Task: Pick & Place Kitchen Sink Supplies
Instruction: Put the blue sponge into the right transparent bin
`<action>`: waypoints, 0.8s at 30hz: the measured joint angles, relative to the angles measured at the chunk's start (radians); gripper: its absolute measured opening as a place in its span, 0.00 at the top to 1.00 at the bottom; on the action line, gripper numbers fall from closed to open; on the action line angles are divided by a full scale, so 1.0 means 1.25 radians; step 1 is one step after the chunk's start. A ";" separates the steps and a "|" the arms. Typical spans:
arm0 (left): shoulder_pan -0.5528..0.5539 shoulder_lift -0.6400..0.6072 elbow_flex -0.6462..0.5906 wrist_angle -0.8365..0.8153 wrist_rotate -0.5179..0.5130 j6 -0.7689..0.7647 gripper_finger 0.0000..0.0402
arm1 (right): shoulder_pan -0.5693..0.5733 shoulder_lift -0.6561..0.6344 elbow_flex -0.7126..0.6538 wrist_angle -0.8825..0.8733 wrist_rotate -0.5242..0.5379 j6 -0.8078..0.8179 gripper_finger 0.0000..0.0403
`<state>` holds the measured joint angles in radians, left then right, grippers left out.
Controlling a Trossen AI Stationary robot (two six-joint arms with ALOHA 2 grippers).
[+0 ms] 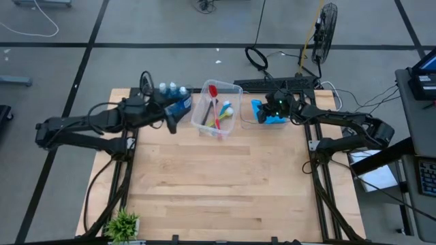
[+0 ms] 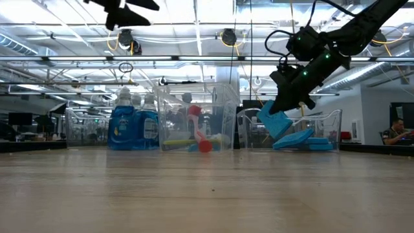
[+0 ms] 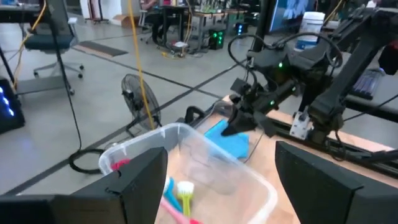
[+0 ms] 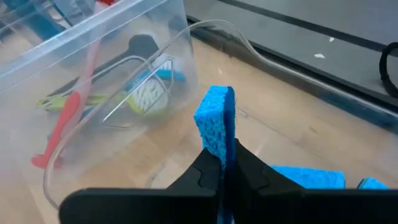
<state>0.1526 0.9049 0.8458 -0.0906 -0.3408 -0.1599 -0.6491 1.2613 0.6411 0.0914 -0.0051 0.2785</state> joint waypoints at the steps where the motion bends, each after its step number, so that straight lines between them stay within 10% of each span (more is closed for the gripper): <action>1: -0.002 -0.015 -0.014 -0.002 0.000 -0.003 0.26 | 0.000 0.000 0.000 -0.001 0.000 -0.001 0.99; 24: -0.009 -0.123 -0.135 -0.045 -0.002 -0.048 0.27 | 0.000 0.000 -0.001 -0.047 0.002 -0.001 0.72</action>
<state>0.1415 0.7513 0.6769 -0.1472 -0.3434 -0.2194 -0.6491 1.2617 0.6403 0.0329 -0.0025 0.2768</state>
